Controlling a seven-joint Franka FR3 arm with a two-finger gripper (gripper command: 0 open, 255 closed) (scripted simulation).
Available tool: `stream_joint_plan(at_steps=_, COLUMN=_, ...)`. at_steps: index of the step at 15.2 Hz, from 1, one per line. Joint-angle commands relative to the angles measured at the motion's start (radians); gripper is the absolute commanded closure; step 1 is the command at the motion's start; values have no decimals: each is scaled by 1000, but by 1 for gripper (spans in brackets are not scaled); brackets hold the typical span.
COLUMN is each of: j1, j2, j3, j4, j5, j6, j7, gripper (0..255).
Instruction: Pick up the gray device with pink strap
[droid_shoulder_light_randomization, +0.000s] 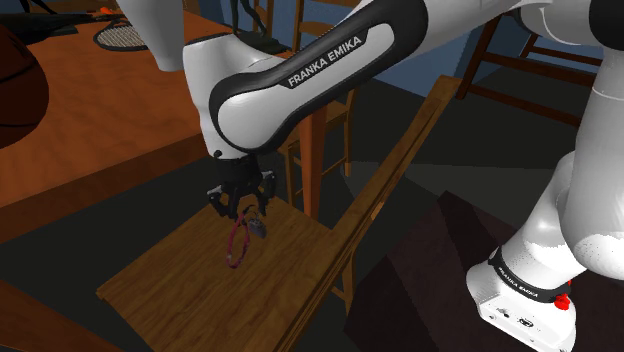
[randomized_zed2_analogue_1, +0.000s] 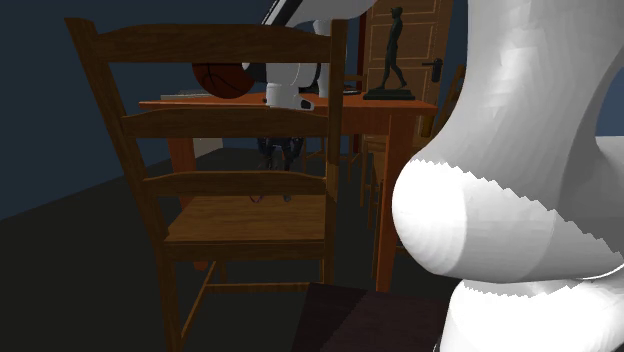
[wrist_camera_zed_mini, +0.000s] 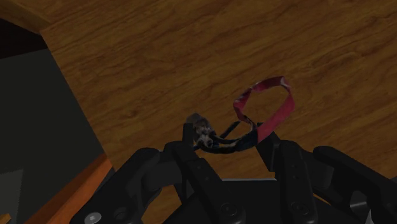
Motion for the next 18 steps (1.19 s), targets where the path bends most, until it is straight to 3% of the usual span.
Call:
stream_joint_plan(at_steps=1, j1=0, j2=-1, j3=1, j4=-2, j5=1, j6=1, j7=0, gripper=255)
stream_joint_plan(at_steps=18, j1=-9, j2=-74, j3=11, j4=111, j5=26, j6=-180, j7=0, gripper=255)
